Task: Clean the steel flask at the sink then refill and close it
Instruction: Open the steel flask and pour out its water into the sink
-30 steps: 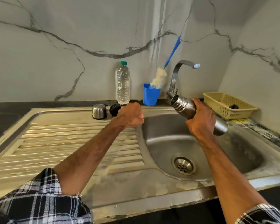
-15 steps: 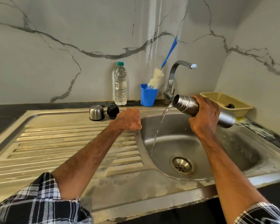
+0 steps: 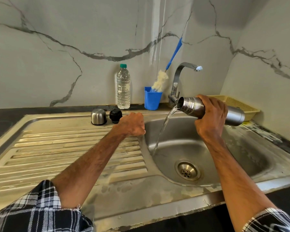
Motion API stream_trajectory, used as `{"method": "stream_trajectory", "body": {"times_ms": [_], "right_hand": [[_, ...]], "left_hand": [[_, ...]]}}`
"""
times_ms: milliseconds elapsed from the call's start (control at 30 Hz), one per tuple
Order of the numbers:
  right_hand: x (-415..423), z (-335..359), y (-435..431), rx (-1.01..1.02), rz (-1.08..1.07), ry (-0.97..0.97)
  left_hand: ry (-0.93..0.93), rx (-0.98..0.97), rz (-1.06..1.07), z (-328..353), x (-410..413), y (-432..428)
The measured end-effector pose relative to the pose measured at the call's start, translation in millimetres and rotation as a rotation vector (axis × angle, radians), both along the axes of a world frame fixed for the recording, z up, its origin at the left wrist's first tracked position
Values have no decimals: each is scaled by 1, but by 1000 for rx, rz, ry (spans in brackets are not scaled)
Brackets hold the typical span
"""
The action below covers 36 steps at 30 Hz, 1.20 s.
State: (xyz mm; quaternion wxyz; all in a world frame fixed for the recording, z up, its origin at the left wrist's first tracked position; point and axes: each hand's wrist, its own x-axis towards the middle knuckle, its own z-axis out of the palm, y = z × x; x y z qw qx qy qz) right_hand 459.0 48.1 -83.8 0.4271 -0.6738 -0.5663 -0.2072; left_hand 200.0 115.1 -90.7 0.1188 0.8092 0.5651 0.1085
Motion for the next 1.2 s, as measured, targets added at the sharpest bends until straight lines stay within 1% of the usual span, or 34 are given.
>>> {"method": "stream_trajectory", "body": {"times_ms": [1000,1200], "right_hand": [[2,5,2,113,0,-93],[0,5,4,106,2,-99]], "left_hand": [[-5,-4,-6,2,0,1],[-3,2,-7,2,-3,1]]}}
